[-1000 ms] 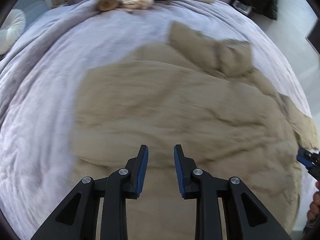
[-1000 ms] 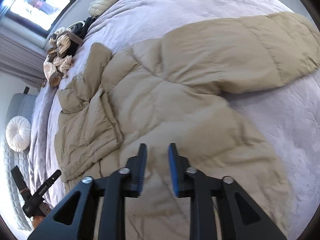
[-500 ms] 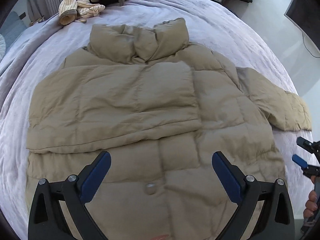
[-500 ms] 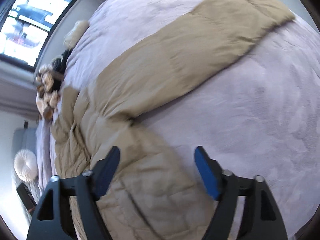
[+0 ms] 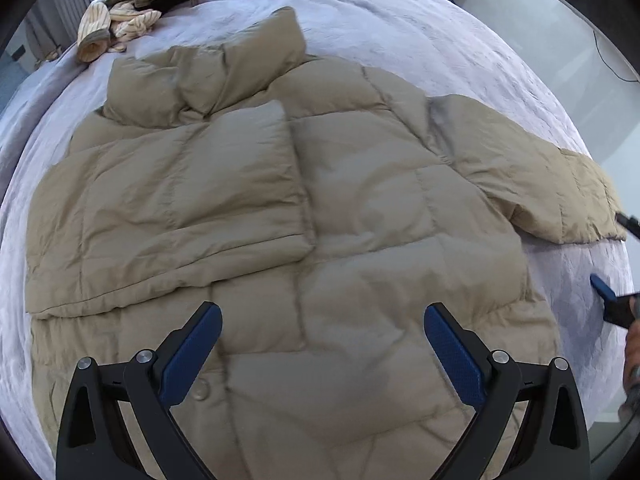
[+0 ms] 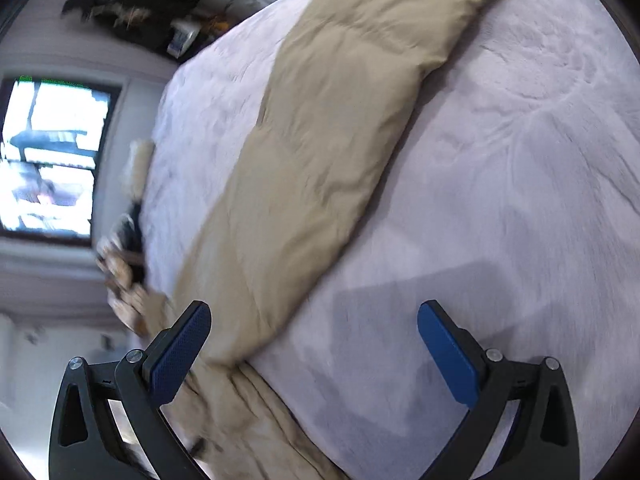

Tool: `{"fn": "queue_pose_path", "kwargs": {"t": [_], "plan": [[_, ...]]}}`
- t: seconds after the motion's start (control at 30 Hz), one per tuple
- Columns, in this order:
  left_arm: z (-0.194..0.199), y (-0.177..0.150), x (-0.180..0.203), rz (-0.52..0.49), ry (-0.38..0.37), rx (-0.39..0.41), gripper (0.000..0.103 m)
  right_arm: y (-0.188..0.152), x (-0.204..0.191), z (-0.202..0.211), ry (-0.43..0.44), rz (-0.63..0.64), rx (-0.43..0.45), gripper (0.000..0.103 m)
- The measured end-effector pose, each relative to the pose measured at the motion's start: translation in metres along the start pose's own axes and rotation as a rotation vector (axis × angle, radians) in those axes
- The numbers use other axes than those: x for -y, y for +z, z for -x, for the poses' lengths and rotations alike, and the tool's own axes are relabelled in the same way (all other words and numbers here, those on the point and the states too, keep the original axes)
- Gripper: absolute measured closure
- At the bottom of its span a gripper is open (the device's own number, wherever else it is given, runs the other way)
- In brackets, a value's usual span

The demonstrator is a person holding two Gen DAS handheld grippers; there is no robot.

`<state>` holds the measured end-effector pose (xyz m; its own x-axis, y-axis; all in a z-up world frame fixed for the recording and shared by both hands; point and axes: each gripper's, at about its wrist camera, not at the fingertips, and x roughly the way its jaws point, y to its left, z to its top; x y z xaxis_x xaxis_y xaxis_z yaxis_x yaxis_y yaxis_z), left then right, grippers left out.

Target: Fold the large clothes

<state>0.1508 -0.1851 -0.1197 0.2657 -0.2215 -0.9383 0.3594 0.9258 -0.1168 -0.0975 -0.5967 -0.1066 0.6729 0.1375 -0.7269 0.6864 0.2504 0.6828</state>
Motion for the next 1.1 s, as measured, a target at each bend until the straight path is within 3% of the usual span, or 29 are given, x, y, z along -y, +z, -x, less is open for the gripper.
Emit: {"fn": "queue_pose_path", "kwargs": {"t": [0.2,0.43,0.47,0.53,0.6,0.67,0.87,1.1], "plan": [[-0.004,0.005,0.014,-0.003,-0.003,0.008,0.002,0.034,0.005,-0.015,0.147,-0.122,0.018,0.000],[-0.004,0.012,0.014,0.025,-0.019,0.023,0.002,0.060,-0.002,-0.042,0.256,-0.238,0.051,0.002],[-0.004,0.013,0.012,0.030,-0.018,0.027,0.002,0.061,-0.004,-0.043,0.260,-0.243,0.047,0.008],[-0.003,0.014,0.006,0.047,-0.012,0.038,0.002,0.061,-0.006,-0.054,0.275,-0.274,-0.004,0.040],[-0.001,0.015,0.001,0.061,-0.012,0.049,0.002,0.059,-0.004,-0.063,0.301,-0.311,-0.037,0.080],[0.003,0.014,-0.006,0.074,-0.016,0.059,0.002,0.061,-0.004,-0.063,0.300,-0.303,-0.029,0.092],[0.010,0.012,-0.031,0.097,-0.007,0.085,0.002,0.053,-0.073,-0.050,0.303,-0.054,-0.018,0.093],[0.024,0.014,-0.083,0.194,0.018,0.134,0.002,-0.004,-0.219,-0.065,0.311,0.361,-0.097,0.093]]}}
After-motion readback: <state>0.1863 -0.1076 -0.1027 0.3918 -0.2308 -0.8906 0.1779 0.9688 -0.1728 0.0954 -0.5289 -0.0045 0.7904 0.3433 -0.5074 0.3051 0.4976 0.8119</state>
